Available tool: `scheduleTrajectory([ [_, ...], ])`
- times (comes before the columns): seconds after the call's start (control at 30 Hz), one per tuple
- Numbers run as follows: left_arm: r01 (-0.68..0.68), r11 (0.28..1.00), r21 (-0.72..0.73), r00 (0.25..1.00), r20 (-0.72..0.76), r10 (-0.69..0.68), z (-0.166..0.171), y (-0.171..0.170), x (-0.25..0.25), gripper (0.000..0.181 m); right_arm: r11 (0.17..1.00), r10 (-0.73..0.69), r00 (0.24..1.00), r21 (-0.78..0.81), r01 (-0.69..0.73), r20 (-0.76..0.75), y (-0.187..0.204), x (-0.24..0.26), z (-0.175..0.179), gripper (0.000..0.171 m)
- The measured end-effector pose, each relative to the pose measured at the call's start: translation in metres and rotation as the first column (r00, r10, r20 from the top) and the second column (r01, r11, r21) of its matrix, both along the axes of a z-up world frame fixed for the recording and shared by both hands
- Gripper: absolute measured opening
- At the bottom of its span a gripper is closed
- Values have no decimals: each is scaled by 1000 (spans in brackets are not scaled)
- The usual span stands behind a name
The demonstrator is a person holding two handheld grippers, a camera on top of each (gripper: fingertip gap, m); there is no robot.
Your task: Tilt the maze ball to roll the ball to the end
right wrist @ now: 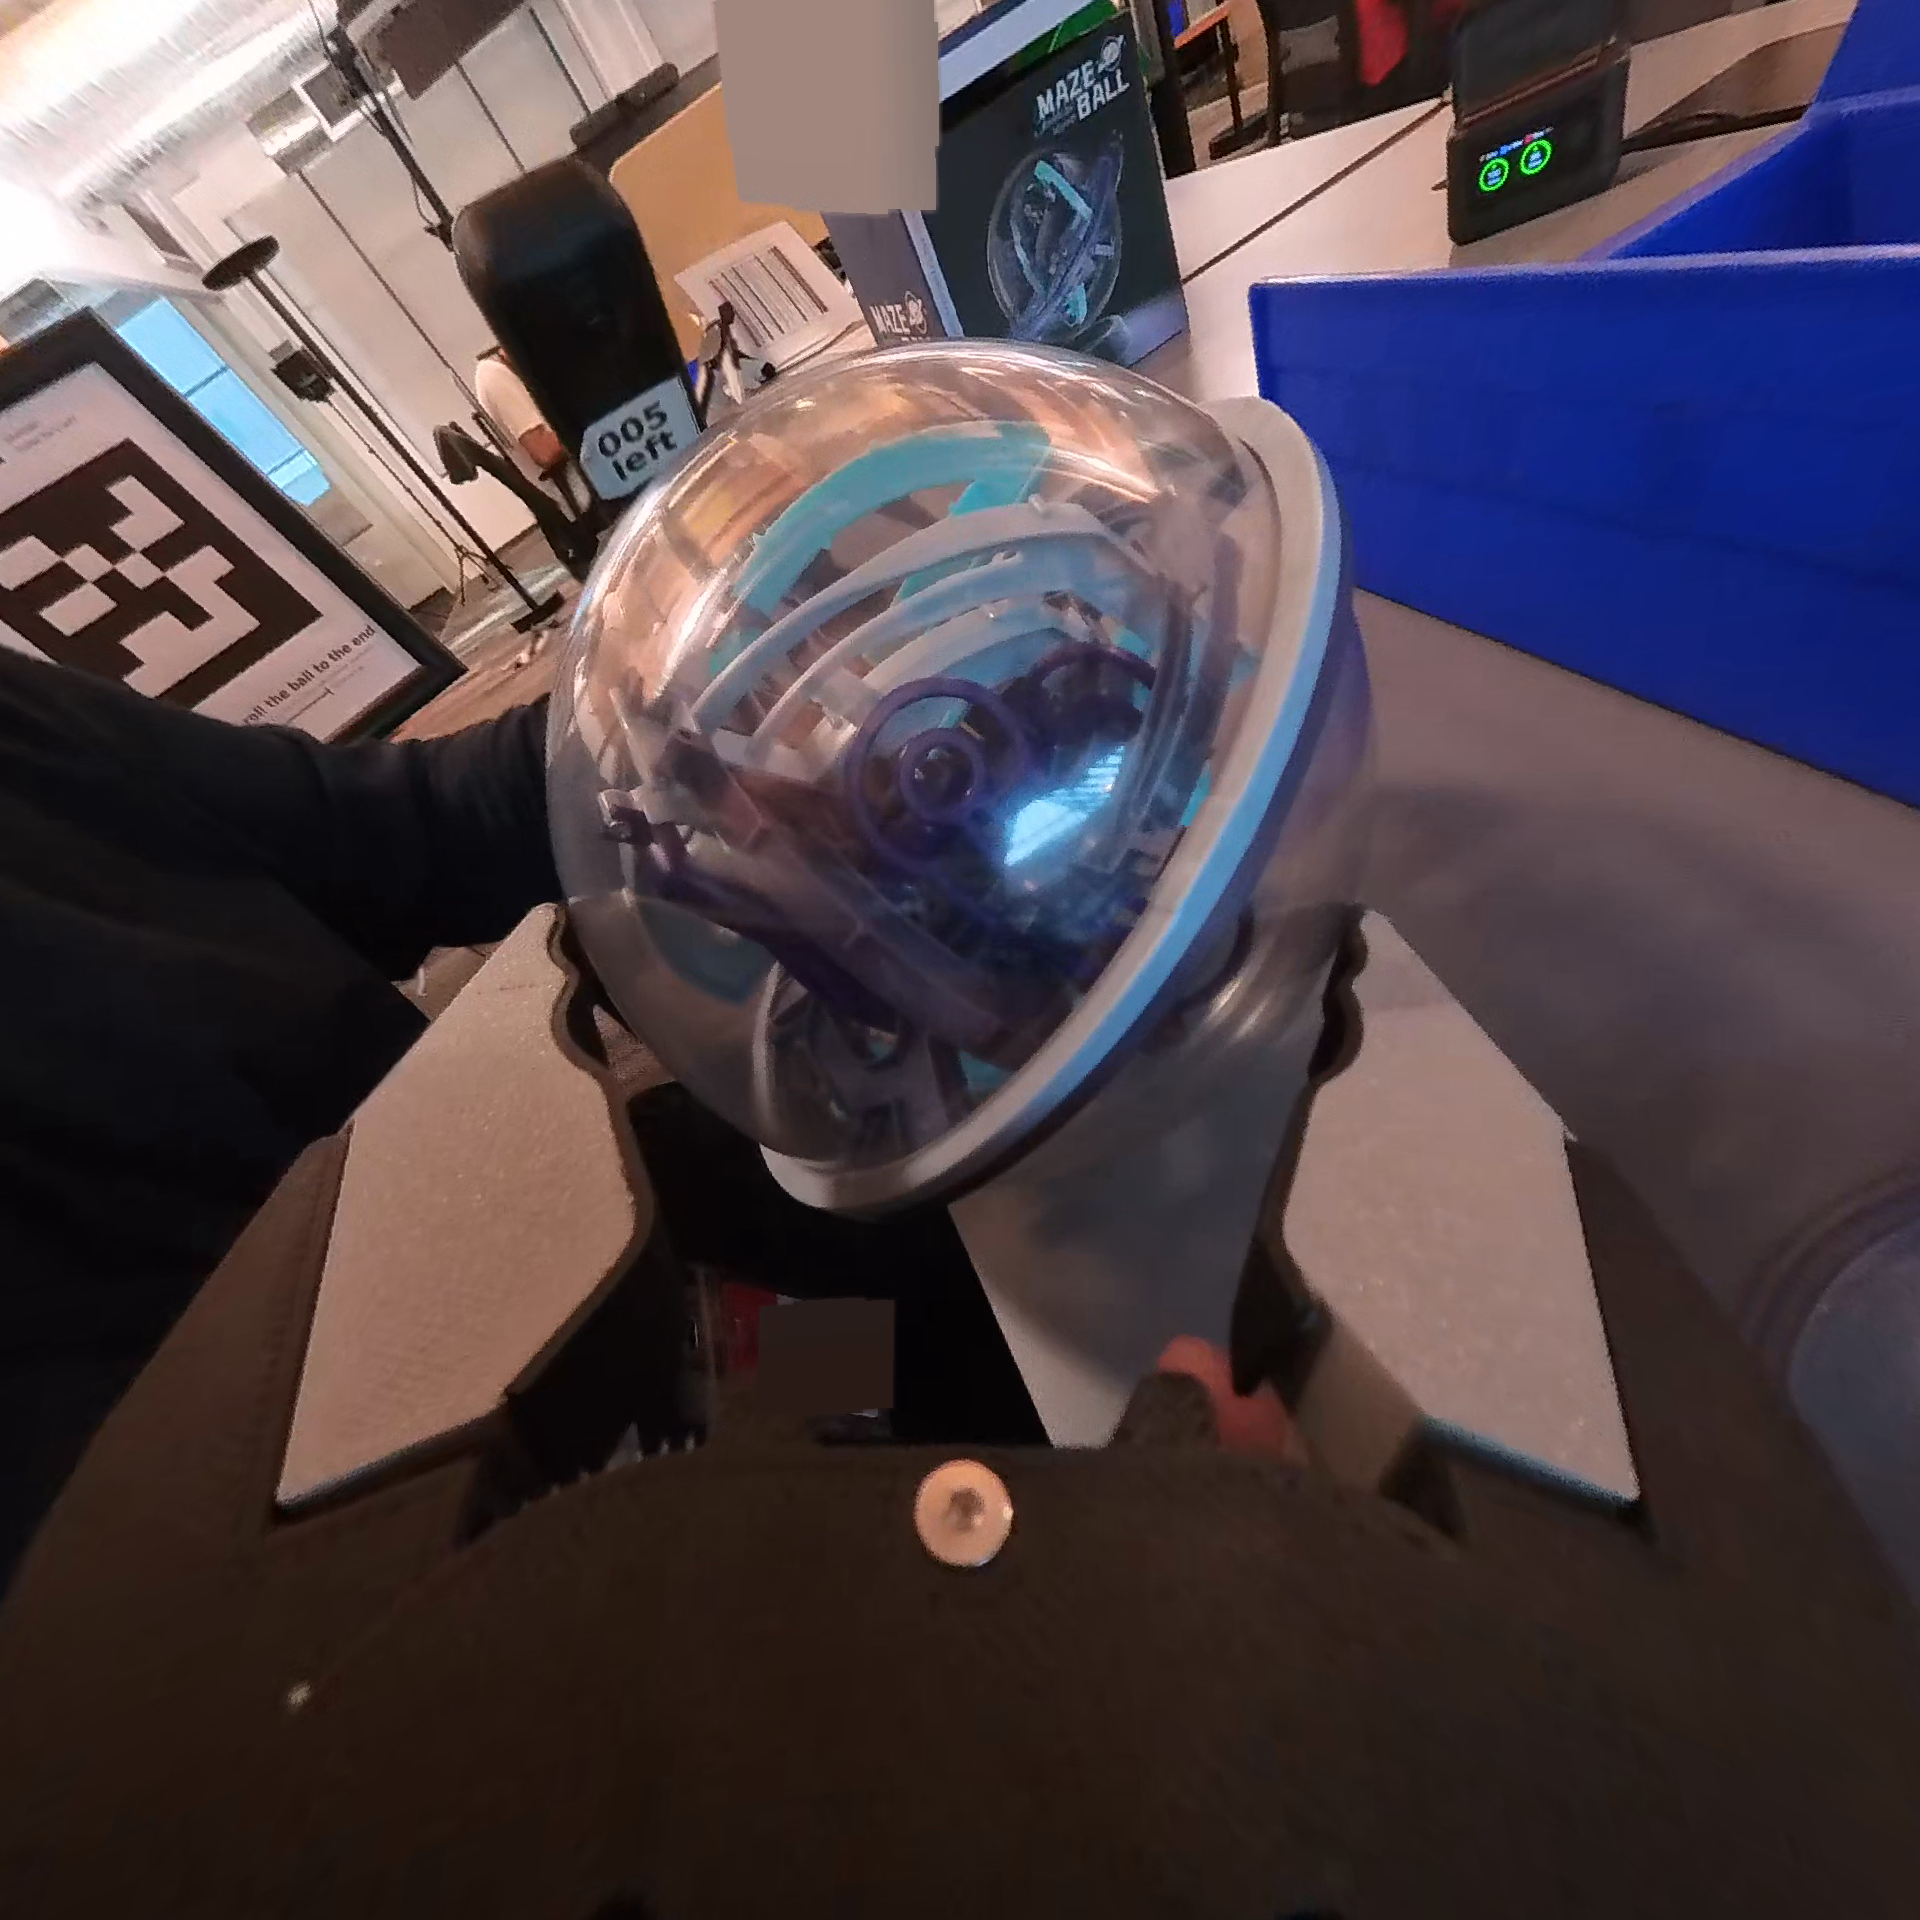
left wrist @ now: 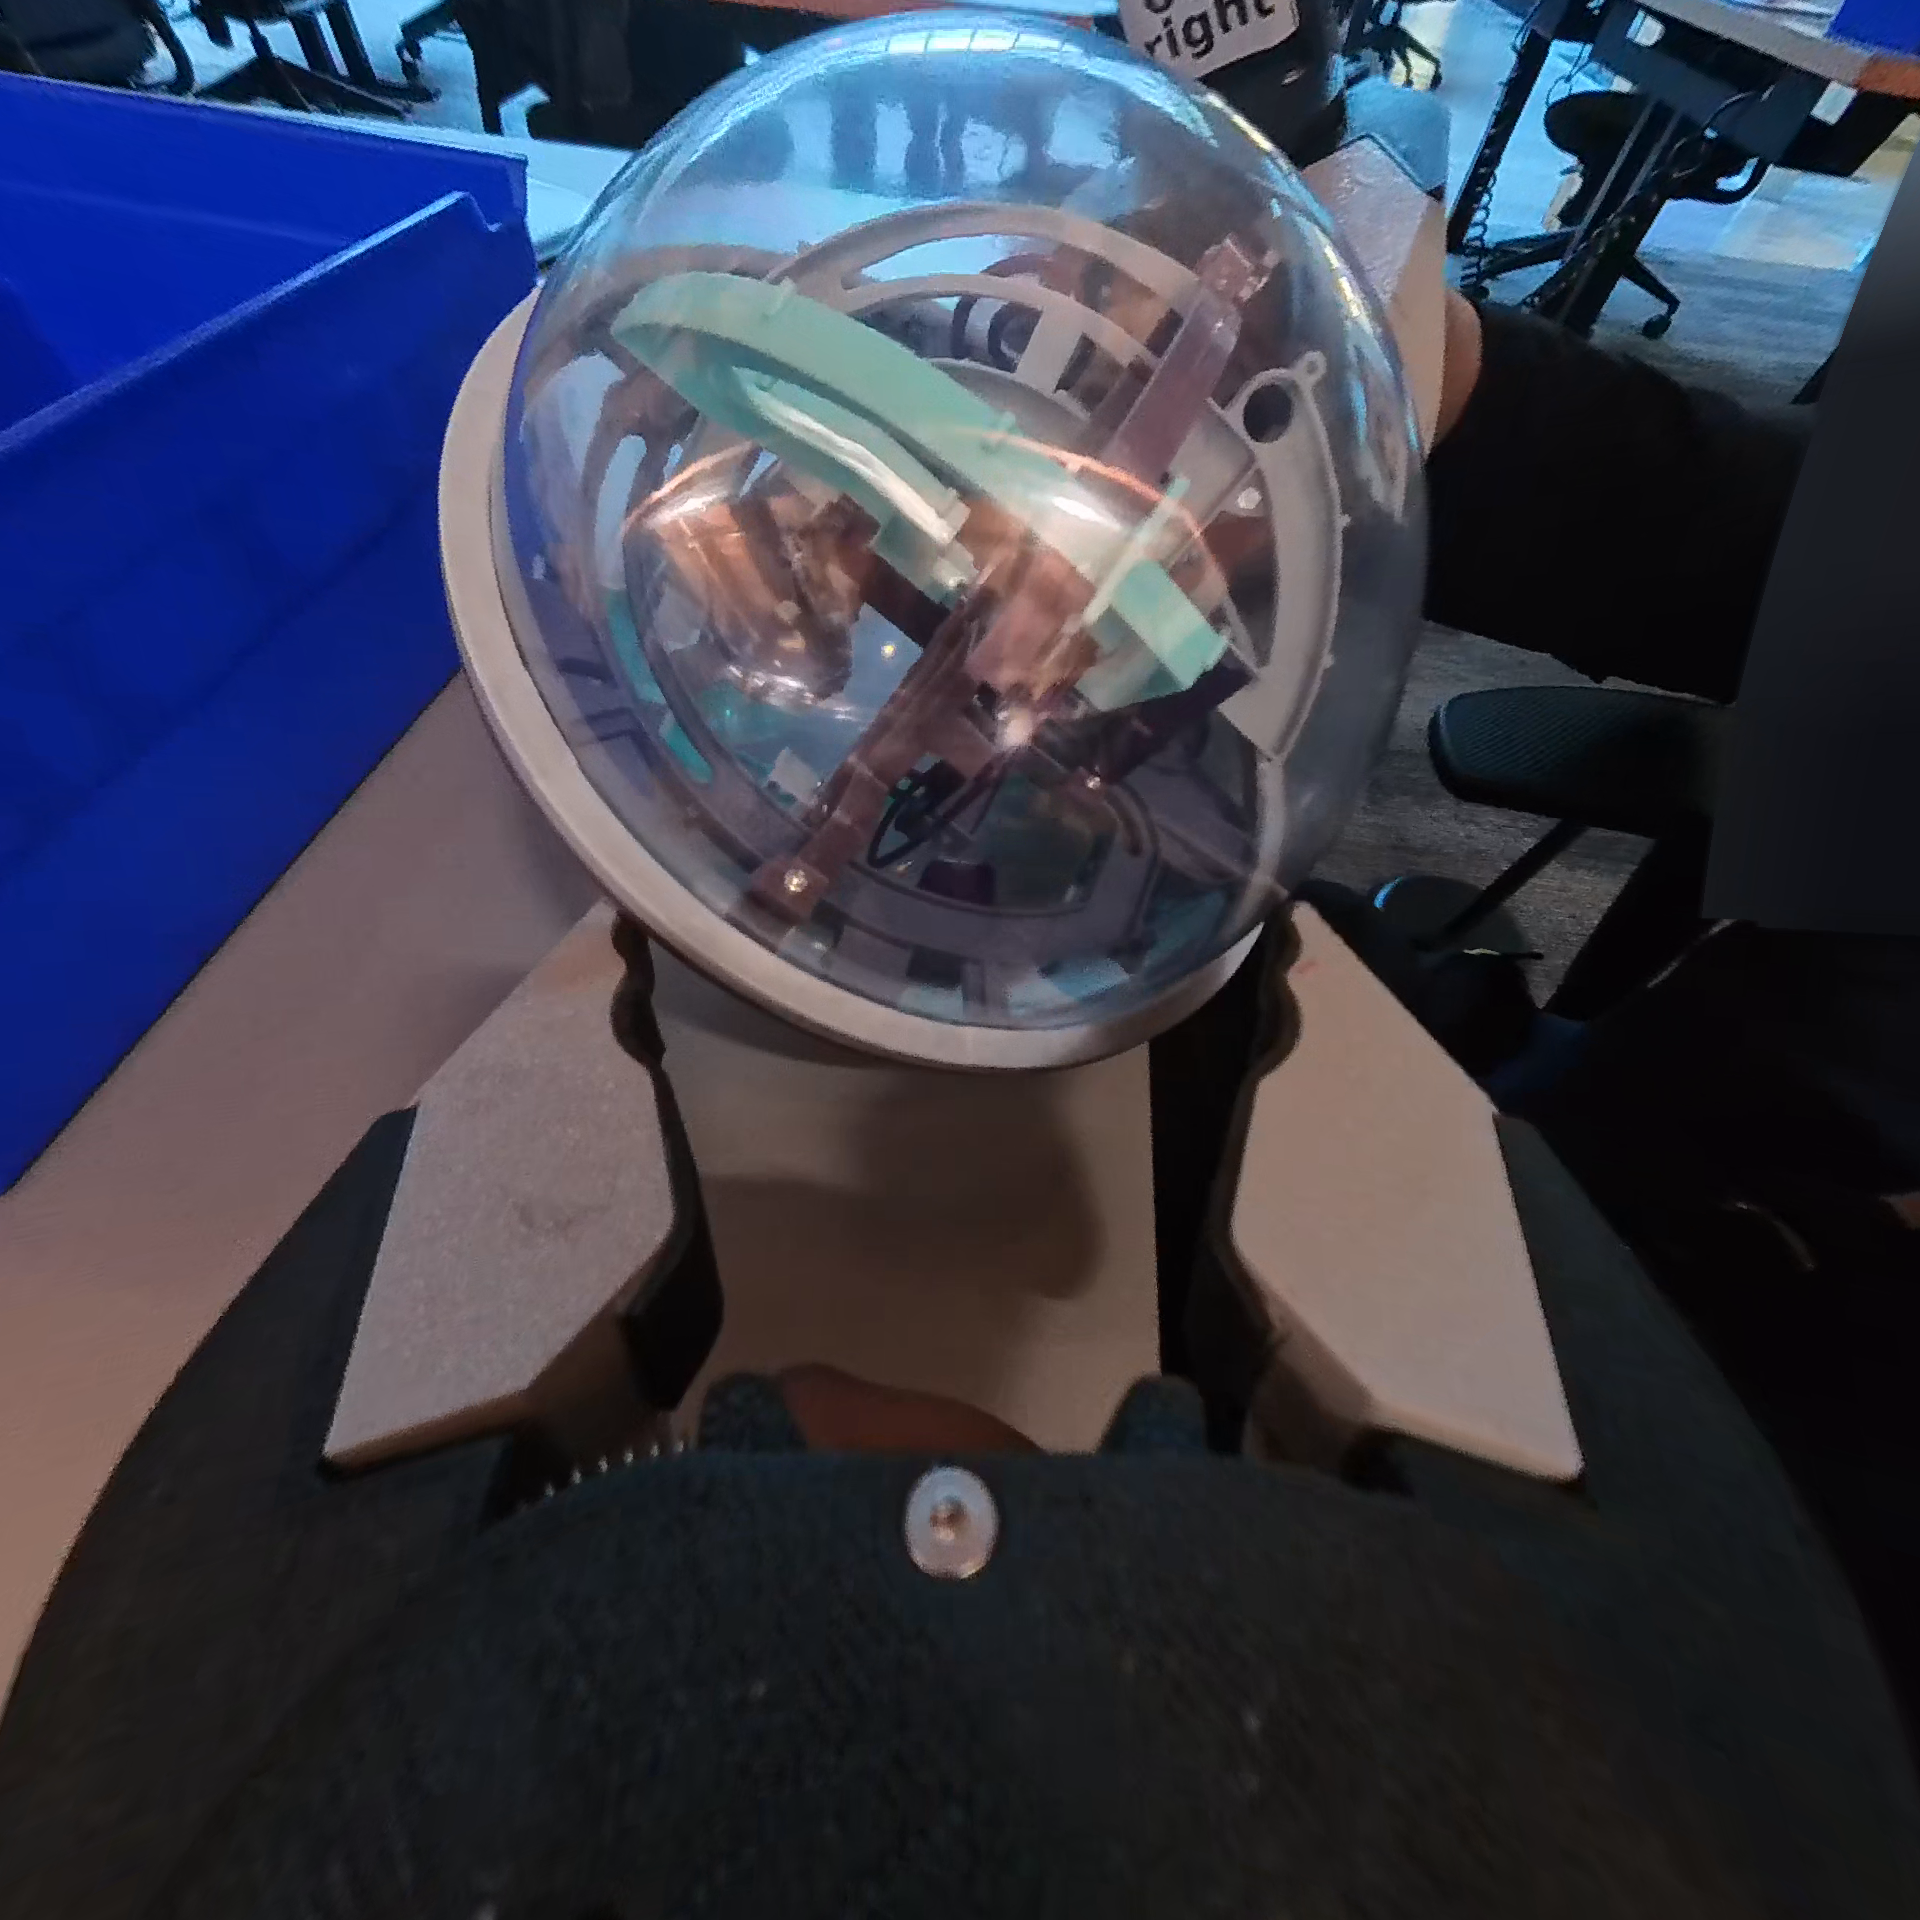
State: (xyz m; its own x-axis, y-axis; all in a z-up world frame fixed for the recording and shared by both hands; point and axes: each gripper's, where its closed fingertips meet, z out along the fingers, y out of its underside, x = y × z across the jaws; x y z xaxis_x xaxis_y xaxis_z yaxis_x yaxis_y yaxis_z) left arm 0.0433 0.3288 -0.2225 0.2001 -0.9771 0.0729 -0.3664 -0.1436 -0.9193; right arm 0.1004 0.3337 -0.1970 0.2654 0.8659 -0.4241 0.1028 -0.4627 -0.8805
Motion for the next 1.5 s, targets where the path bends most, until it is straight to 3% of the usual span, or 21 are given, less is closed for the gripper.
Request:
scheduleTrajectory([
  [0.2,-12,1000,-21,1000,6,12,-1,2,3,119,999,32,998,3,-33,47,2,-12,-9,150],
  [0.43,-42,998,46,999,-16,43,2,1,-3,126,997,40,994,68,-48,103,-2,-23,-14,151],
  [0.5,-66,995,74,998,-3,66,20,-11,-5,131,996,47,994,74,-54,102,-16,-28,-3,152],
  [0.57,-89,983,162,996,41,83,59,-28,-7,138,990,65,993,119,-77,103,-36,-36,18,152],
  [0.7,-121,937,327,987,-58,148,95,-46,-17,148,970,85,982,209,-121,171,-56,-60,28,153],
  [0.87,-178,915,363,978,-38,206,67,-36,-31,146,930,51,999,365,-45,-5,-39,-72,22,155],
  [1.07,-229,903,364,965,-38,260,74,-35,-42,145,938,110,990,320,-133,90,-38,-82,28,157],
  [1.17,-272,914,301,955,-31,295,72,-31,-50,145,941,122,985,300,-154,122,-34,-88,31,157],
  [1.33,-319,941,112,939,-99,330,17,-18,-64,144,948,92,973,282,-151,211,-17,-96,-2,157],
  [1.5,-365,931,27,930,-32,366,4,-12,-70,144,963,141,975,204,-175,172,-10,-106,-15,158],
])
